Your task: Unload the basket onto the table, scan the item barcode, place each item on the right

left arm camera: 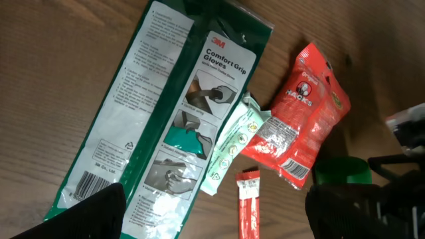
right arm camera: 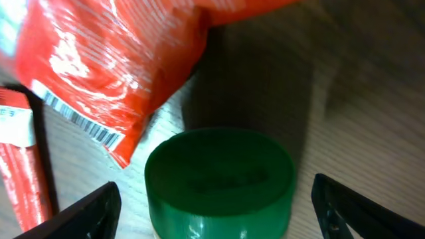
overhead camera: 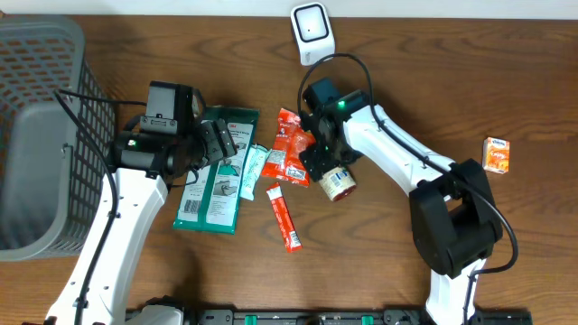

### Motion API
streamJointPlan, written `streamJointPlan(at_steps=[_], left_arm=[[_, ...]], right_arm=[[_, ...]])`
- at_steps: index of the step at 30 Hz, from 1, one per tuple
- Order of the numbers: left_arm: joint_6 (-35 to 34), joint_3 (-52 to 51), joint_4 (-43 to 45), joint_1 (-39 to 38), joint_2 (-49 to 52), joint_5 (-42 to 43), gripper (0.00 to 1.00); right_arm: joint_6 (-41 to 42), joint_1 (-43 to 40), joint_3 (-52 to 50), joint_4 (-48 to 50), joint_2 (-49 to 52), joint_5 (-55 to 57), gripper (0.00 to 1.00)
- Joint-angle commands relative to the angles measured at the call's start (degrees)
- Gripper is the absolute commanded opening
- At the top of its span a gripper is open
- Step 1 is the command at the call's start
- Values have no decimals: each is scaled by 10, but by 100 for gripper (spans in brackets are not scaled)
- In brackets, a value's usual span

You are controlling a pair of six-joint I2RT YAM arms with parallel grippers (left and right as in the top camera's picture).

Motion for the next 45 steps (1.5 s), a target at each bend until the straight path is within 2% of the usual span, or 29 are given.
streamJointPlan(at_steps=[1,13,24,32,35,39,45], left_arm=[[3,9,0,2,-3,-5,87],[3,9,0,2,-3,-5,87],[3,9,0,2,-3,-5,87],[3,9,0,2,-3,-5,87],[3,9,0,2,-3,-5,87],[3,9,0,2,-3,-5,87],[3,9,0,2,-3,-5,87]], right_arm=[[5,4,-20,10,0,6,87],[6,4,-43,31,0,37,84],[5,4,-44,24,-2,38,70],[8,-3,-38,2,-45,34,56],[8,-5,-38,4,-63,37,56],[44,-16,-38,12,-99,47,50],[122,-43,-38,22,-154,70,49]])
